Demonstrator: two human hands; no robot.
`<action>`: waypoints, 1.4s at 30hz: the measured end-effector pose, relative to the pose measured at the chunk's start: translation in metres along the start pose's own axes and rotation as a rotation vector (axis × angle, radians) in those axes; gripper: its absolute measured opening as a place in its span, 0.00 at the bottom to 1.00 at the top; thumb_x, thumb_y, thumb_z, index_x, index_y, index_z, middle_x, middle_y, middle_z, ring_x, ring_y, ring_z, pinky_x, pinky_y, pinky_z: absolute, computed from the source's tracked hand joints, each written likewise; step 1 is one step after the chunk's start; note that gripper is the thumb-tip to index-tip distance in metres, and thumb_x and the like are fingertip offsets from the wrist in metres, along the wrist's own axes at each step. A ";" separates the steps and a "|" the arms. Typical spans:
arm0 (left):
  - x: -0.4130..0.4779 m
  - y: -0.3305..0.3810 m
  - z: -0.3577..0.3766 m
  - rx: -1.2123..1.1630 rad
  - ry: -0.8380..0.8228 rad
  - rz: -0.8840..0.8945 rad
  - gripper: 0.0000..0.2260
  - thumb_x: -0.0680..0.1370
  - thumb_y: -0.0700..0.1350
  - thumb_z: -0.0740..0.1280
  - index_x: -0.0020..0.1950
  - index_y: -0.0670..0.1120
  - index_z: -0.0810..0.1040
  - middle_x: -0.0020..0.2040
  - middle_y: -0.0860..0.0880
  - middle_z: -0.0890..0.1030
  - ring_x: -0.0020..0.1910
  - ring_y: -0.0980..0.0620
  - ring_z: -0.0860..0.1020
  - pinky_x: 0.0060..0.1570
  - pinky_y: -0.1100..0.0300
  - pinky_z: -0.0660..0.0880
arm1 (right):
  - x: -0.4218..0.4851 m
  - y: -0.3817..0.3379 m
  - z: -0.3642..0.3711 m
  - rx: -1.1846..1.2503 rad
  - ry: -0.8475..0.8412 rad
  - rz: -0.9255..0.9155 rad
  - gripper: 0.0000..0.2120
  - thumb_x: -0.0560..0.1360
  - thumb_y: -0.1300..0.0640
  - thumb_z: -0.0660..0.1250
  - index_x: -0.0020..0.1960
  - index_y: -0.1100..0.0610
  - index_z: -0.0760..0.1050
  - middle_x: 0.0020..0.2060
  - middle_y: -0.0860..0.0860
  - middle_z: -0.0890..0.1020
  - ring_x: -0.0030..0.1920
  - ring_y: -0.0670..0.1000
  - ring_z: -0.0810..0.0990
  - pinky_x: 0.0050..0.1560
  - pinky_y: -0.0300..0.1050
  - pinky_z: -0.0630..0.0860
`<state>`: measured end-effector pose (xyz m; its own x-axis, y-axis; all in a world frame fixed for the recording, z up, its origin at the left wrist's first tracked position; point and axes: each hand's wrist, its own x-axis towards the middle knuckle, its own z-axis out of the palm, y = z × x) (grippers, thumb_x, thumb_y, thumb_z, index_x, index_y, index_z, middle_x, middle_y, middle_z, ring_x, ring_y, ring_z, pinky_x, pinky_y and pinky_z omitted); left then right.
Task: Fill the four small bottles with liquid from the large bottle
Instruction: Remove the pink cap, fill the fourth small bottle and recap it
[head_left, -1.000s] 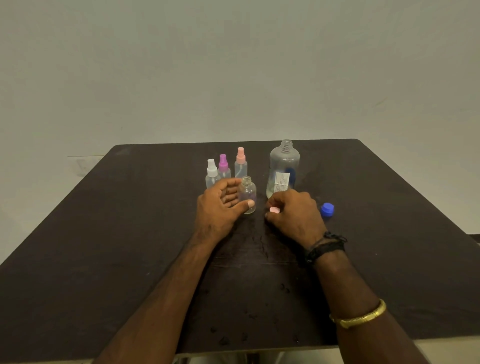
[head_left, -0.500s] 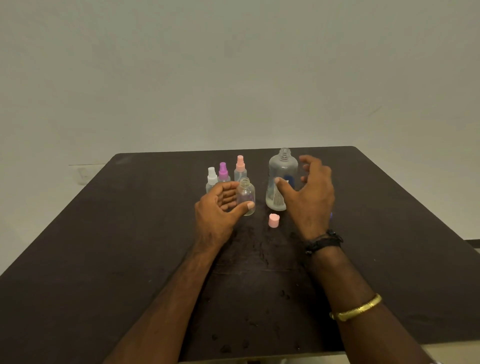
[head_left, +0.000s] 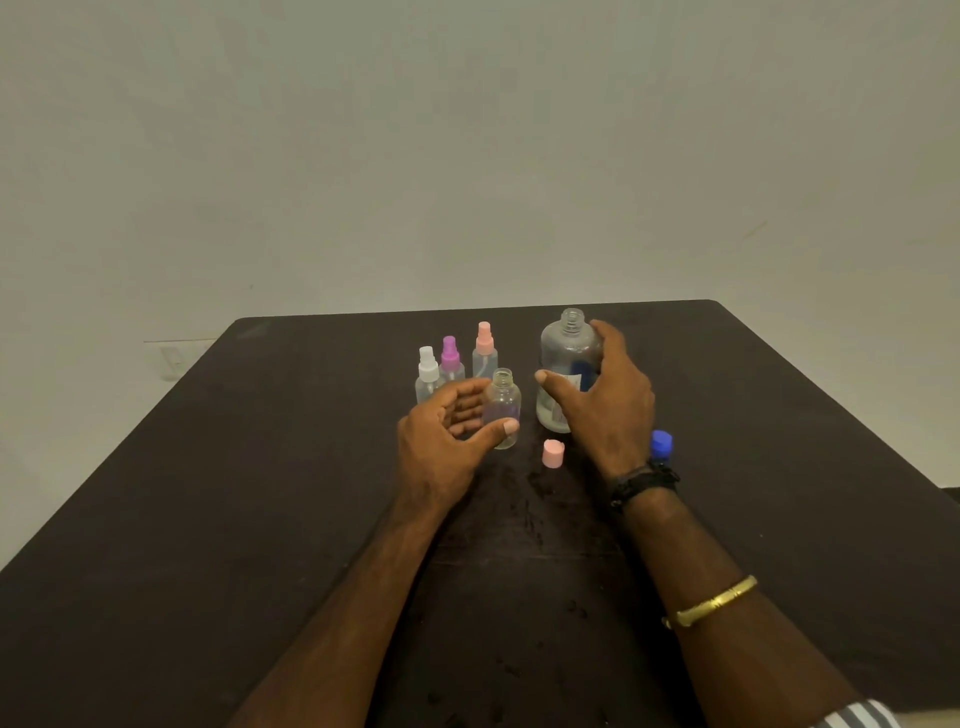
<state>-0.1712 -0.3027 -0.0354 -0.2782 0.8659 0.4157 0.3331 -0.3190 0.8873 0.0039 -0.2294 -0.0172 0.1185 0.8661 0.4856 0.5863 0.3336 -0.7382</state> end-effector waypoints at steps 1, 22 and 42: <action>0.000 0.000 0.000 -0.005 -0.002 0.000 0.26 0.70 0.46 0.81 0.66 0.46 0.80 0.57 0.53 0.85 0.54 0.60 0.84 0.53 0.65 0.81 | 0.000 0.000 -0.001 0.013 0.003 -0.015 0.40 0.70 0.43 0.79 0.77 0.51 0.66 0.68 0.49 0.79 0.66 0.52 0.79 0.62 0.48 0.78; 0.000 0.001 0.000 -0.026 -0.052 0.072 0.26 0.71 0.44 0.80 0.68 0.44 0.80 0.59 0.49 0.85 0.54 0.57 0.84 0.54 0.58 0.83 | 0.009 0.010 -0.017 -0.165 0.180 -0.570 0.33 0.68 0.62 0.77 0.71 0.50 0.76 0.69 0.48 0.78 0.71 0.52 0.75 0.69 0.56 0.67; 0.001 -0.003 -0.001 -0.038 -0.088 0.044 0.26 0.70 0.44 0.81 0.66 0.43 0.81 0.57 0.48 0.86 0.54 0.55 0.85 0.53 0.56 0.83 | 0.009 0.012 -0.018 -0.263 0.249 -0.683 0.31 0.70 0.69 0.75 0.70 0.49 0.78 0.70 0.50 0.78 0.73 0.56 0.72 0.69 0.69 0.63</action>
<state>-0.1730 -0.3009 -0.0376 -0.1830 0.8807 0.4369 0.3083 -0.3706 0.8761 0.0266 -0.2243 -0.0128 -0.1793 0.3808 0.9071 0.7615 0.6376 -0.1171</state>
